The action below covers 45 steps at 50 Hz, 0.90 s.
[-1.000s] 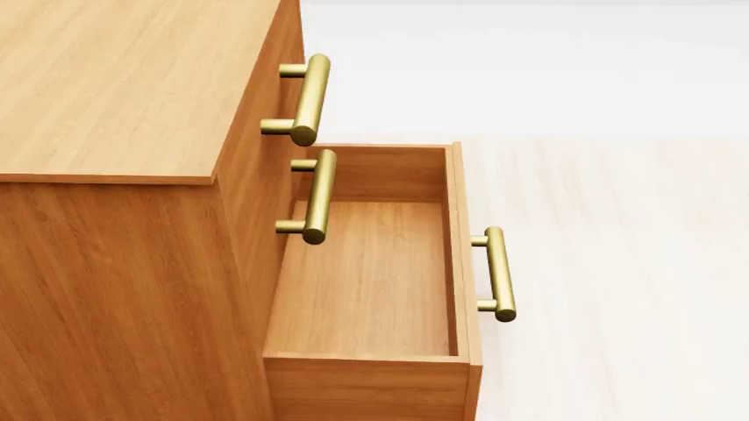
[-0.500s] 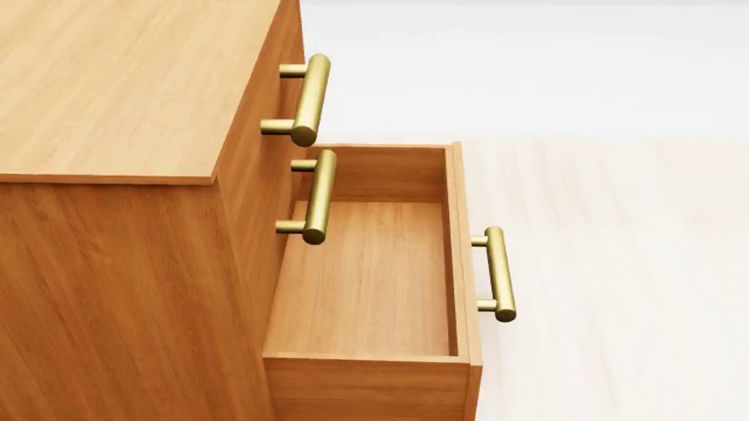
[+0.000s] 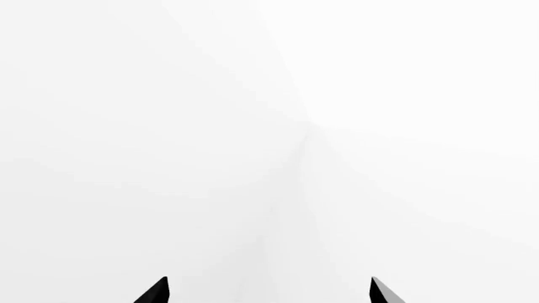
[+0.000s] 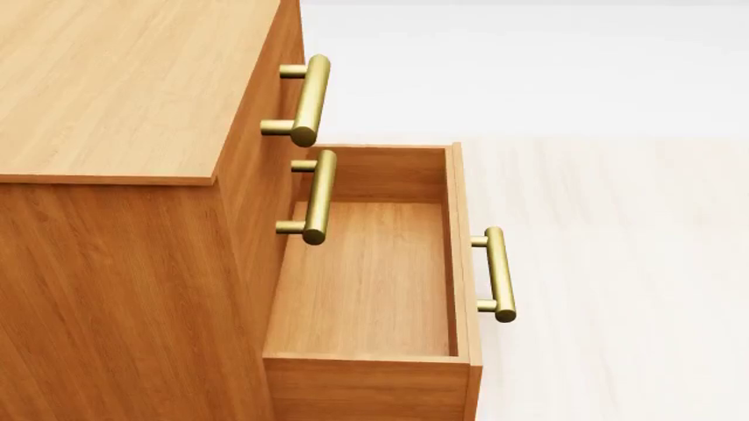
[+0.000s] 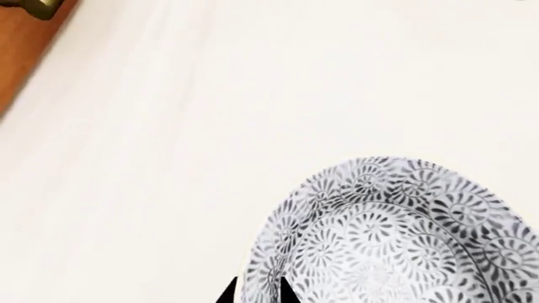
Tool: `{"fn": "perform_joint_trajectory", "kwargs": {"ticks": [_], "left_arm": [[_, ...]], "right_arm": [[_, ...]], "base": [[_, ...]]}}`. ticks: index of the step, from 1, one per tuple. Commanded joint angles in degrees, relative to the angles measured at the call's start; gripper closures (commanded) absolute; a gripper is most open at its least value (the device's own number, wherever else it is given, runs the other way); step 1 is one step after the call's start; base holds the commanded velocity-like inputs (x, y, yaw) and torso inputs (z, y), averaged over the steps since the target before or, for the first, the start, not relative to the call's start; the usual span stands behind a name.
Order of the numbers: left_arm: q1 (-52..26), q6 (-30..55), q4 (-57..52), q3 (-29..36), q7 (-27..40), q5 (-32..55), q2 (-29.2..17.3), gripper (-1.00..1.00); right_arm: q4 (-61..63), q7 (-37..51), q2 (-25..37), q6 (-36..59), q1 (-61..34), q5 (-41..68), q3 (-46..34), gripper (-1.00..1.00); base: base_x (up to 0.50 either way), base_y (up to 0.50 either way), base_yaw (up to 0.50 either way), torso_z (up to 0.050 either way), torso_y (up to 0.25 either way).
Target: Put the bowl on top of the cabinet.
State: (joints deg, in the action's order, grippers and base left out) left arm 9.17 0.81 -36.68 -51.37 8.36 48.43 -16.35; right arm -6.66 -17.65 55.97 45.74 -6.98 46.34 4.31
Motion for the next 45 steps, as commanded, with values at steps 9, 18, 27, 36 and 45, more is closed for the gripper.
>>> {"fn": "perform_joint_trajectory", "kwargs": {"ticks": [9, 18, 27, 36, 45], "left_arm": [[0.2, -0.1, -0.2, -0.1, 0.4, 0.3, -0.2, -1.0], [0.3, -0.3, -0.1, 0.0, 0.3, 0.2, -0.2, -1.0], [0.3, -0.5, 0.1, 0.2, 0.2, 0.1, -0.2, -1.0], [0.2, -0.7, 0.4, 0.2, 0.2, 0.2, -0.2, -1.0], [0.4, -0.6, 0.1, 0.6, 0.3, 0.1, -0.3, -1.0]], "right_arm": [[2.6, 1.4, 3.6, 3.0, 1.7, 5.1, 9.5, 1.0], [8.3, 0.3, 9.8, 5.3, 5.1, 10.1, 22.4, 1.0], [13.6, -2.1, 20.2, 4.0, -4.3, 14.4, 17.9, 1.0], [16.2, -12.9, 17.2, 13.9, -49.0, 0.7, -19.1, 1.0], [14.1, -25.4, 7.4, 18.4, -71.9, -14.0, -36.1, 1.0]], "base": [[0.0, 0.0, 0.0, 0.0, 0.0], [0.0, 0.0, 0.0, 0.0, 0.0], [0.0, 0.0, 0.0, 0.0, 0.0], [0.0, 0.0, 0.0, 0.0, 0.0], [0.0, 0.0, 0.0, 0.0, 0.0]]}}
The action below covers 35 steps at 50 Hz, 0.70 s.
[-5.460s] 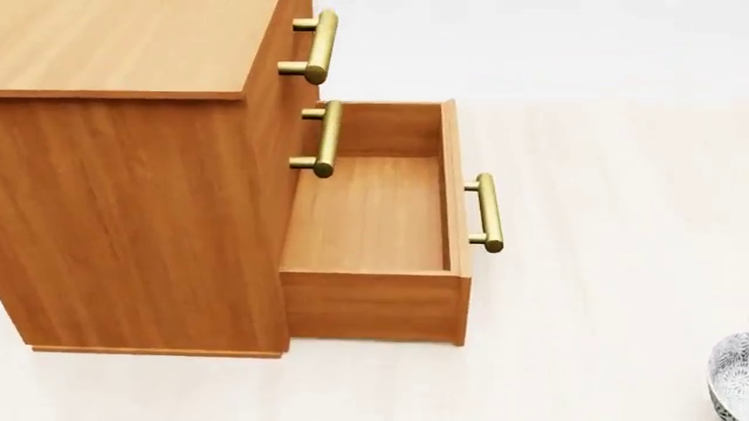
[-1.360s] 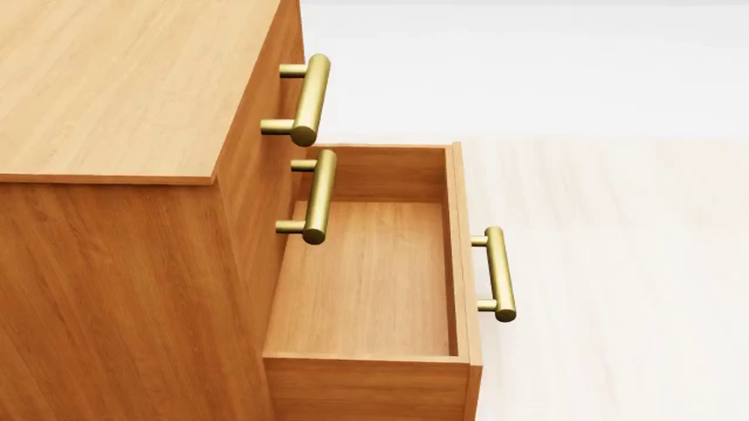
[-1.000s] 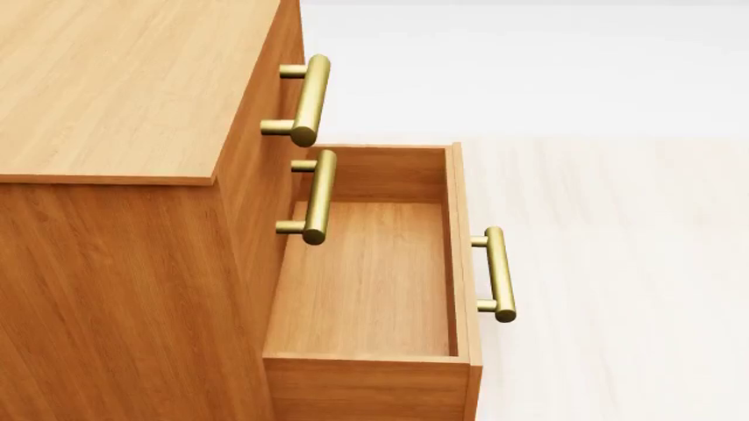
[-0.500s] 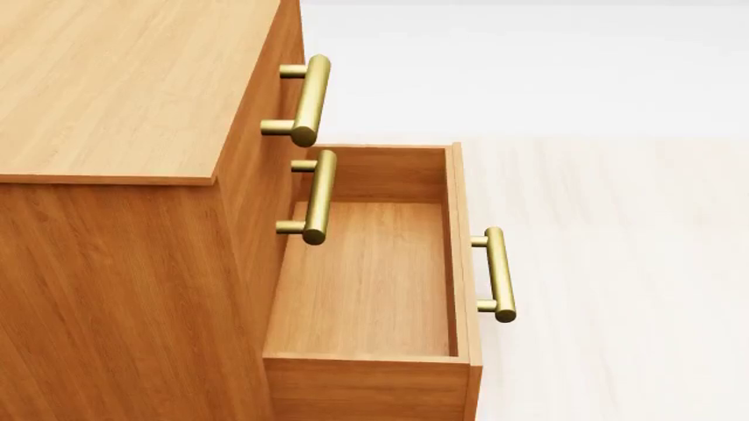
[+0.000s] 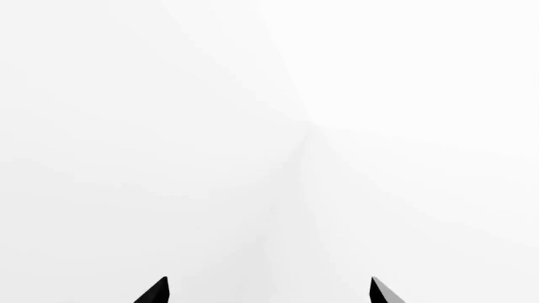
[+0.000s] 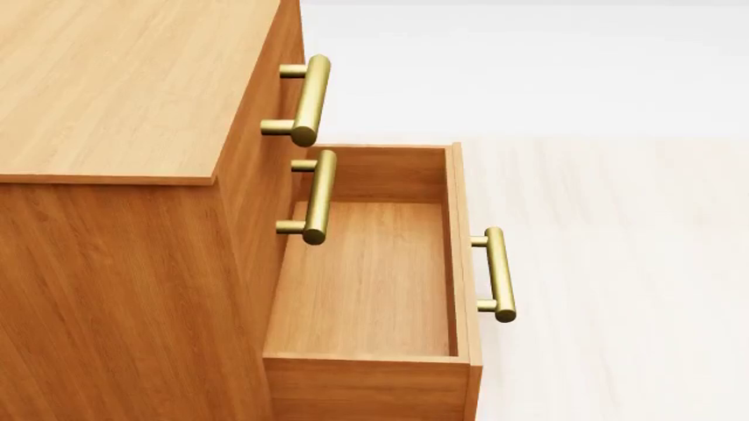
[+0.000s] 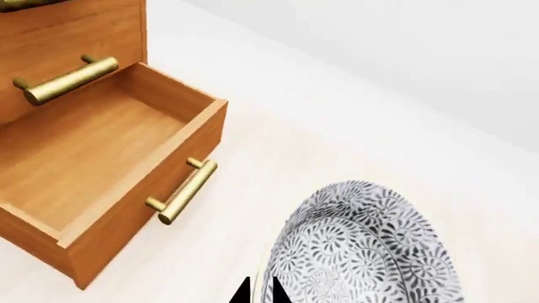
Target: Put the bowl on top of the cabinet.
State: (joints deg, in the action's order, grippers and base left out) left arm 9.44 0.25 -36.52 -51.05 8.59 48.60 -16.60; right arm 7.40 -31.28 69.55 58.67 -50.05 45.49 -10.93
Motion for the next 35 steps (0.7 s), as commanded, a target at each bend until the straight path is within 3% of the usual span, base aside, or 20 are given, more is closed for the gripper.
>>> {"fn": "perform_joint_trajectory", "kwargs": {"ticks": [1, 14, 35], "left_arm": [[0.1, -0.1, -0.1, 0.2, 0.0, 0.0, -0.1, -1.0], [0.4, -0.4, -0.1, 0.1, -0.1, 0.3, 0.0, -1.0], [0.4, -0.7, 0.1, 0.6, -0.1, 0.0, -0.1, -1.0]], "right_arm": [[-0.5, -13.3, -7.7, 5.4, -31.5, -14.8, -23.0, 1.0], [-7.7, -21.4, -18.8, 3.9, -46.5, -22.8, -33.4, 1.0], [-16.4, -26.4, -30.8, -1.1, -53.8, -26.2, -40.0, 1.0]], "base": [[0.0, 0.0, 0.0, 0.0, 0.0], [0.0, 0.0, 0.0, 0.0, 0.0], [0.0, 0.0, 0.0, 0.0, 0.0]]}}
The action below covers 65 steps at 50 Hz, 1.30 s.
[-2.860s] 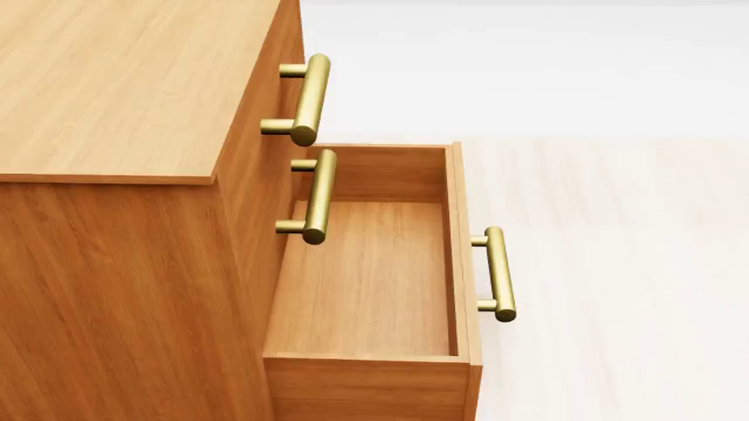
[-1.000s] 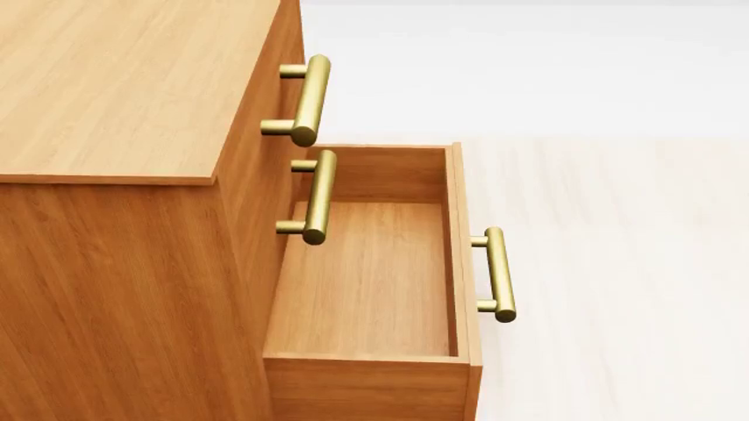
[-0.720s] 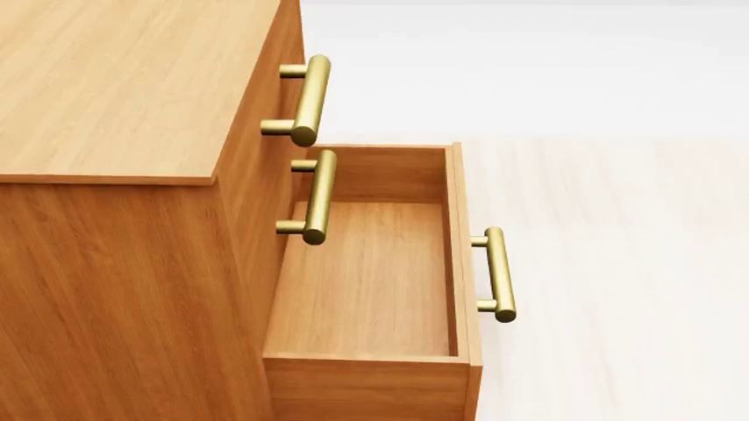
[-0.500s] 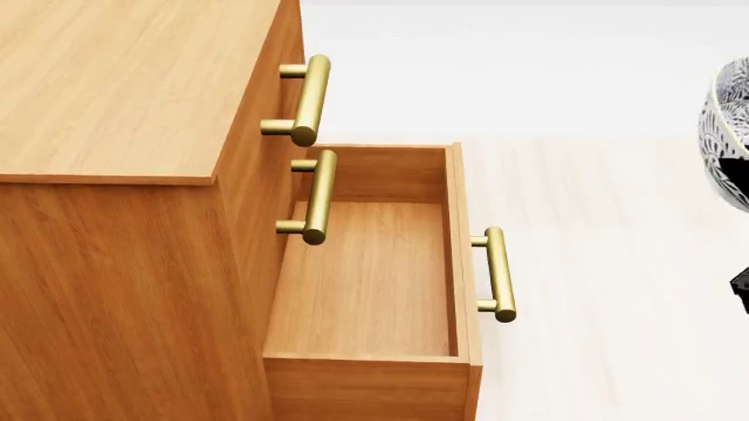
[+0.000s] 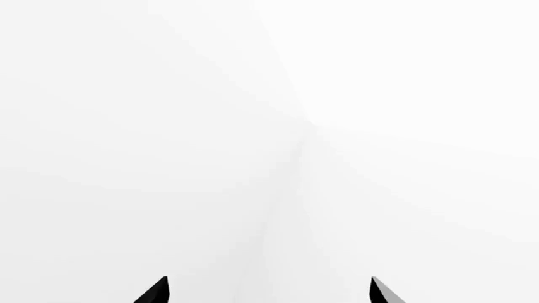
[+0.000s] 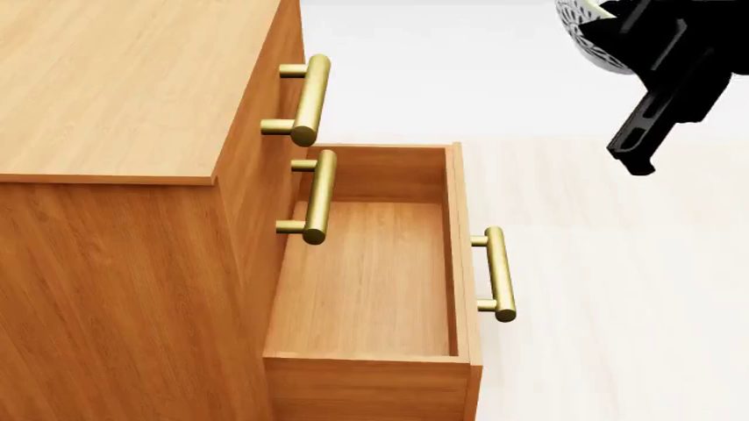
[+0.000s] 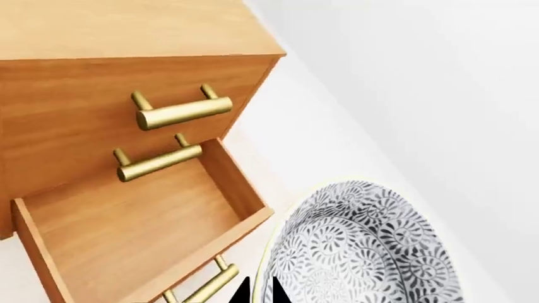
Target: Put the bowl on top of the cabinet.
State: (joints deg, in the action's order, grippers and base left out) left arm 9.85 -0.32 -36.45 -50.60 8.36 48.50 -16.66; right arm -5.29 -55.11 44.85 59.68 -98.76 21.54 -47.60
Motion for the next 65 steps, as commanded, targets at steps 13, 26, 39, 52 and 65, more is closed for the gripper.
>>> {"fn": "perform_joint_trajectory", "kwargs": {"ticks": [13, 26, 39, 52, 65], "left_arm": [[0.3, -0.1, -0.4, 0.1, 0.4, 0.3, -0.1, -1.0], [0.3, -0.6, 0.0, 0.2, 0.2, 0.3, 0.0, -1.0], [0.6, -0.8, 0.1, -0.1, 0.2, 0.7, -0.1, -1.0], [0.7, -1.0, 0.2, -0.2, 0.2, 0.9, -0.1, -1.0], [0.9, -1.1, 0.2, -0.4, 0.1, 1.2, -0.2, -1.0]], "right_arm": [[-6.0, -4.6, -13.4, -3.6, -7.4, -3.5, -7.7, 1.0], [0.0, -3.7, -18.9, -1.3, -7.0, -2.4, -9.2, 1.0], [3.8, -2.6, -22.2, 0.9, -8.5, -1.4, -8.5, 1.0], [2.8, 0.7, -27.7, -0.1, -8.0, -0.9, -5.9, 1.0], [5.4, 4.6, -30.8, -1.3, -5.5, -0.6, -4.4, 1.0]], "base": [[0.0, 0.0, 0.0, 0.0, 0.001], [0.0, 0.0, 0.0, 0.0, 0.0], [0.0, 0.0, 0.0, 0.0, 0.001], [0.0, 0.0, 0.0, 0.0, 0.0], [0.0, 0.0, 0.0, 0.0, 0.001]]}}
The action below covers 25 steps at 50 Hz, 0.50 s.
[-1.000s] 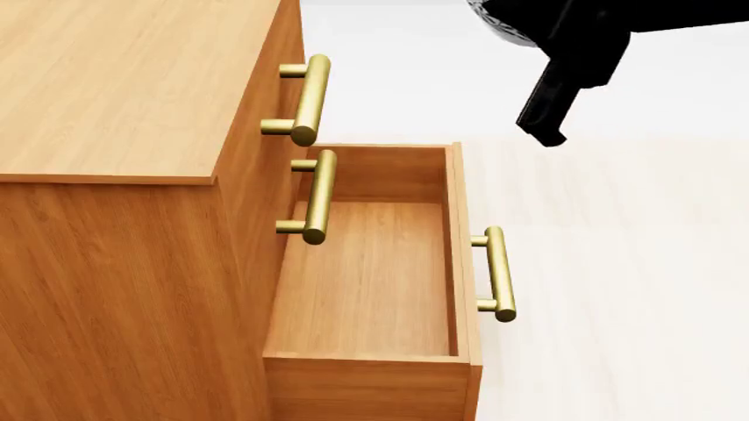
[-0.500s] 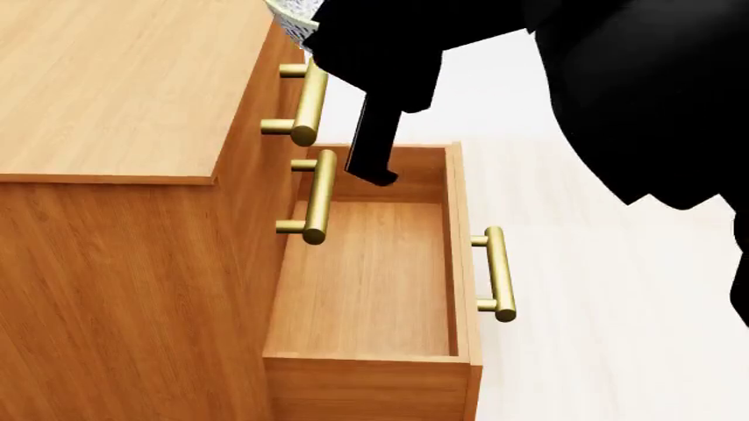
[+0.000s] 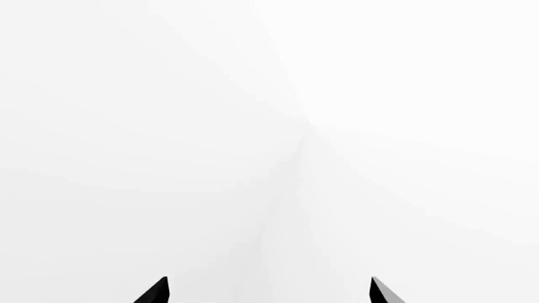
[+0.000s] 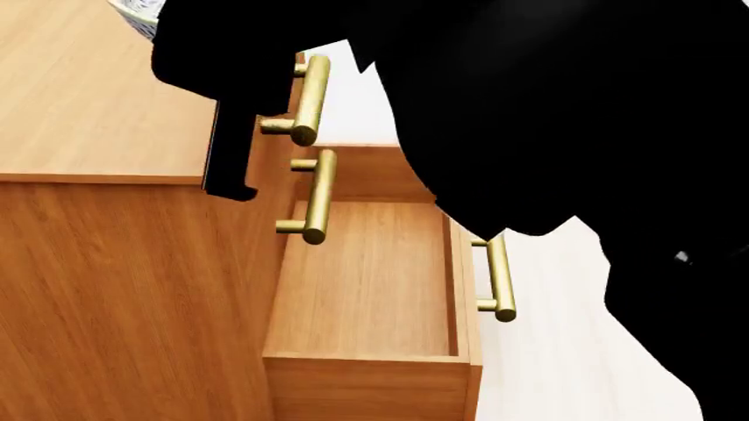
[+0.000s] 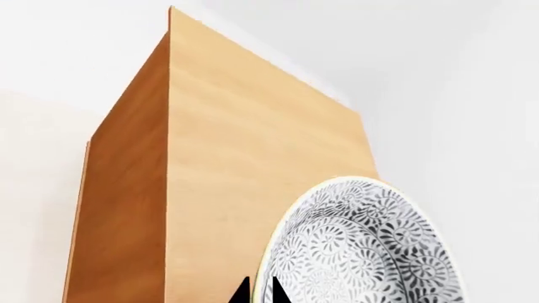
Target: Put the bowl on top of the cabinet.
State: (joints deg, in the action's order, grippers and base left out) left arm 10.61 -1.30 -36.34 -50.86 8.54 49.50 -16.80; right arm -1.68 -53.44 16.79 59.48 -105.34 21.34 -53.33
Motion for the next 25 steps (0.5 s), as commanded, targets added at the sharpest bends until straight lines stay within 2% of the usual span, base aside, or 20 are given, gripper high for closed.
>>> {"fn": "perform_joint_trajectory", "kwargs": {"ticks": [1, 25], "left_arm": [[0.1, -0.2, 0.1, -0.1, -0.1, 0.2, -0.1, -1.0], [0.2, -0.5, 0.3, 0.0, -0.1, 0.2, -0.1, -1.0]], "right_arm": [[2.2, 3.1, -3.0, -1.2, 1.3, -0.4, 1.2, 1.0], [3.4, 6.3, -5.2, -2.5, 4.3, -0.5, 0.6, 1.0]], "base": [[0.0, 0.0, 0.0, 0.0, 0.0], [0.0, 0.0, 0.0, 0.0, 0.0]]}}
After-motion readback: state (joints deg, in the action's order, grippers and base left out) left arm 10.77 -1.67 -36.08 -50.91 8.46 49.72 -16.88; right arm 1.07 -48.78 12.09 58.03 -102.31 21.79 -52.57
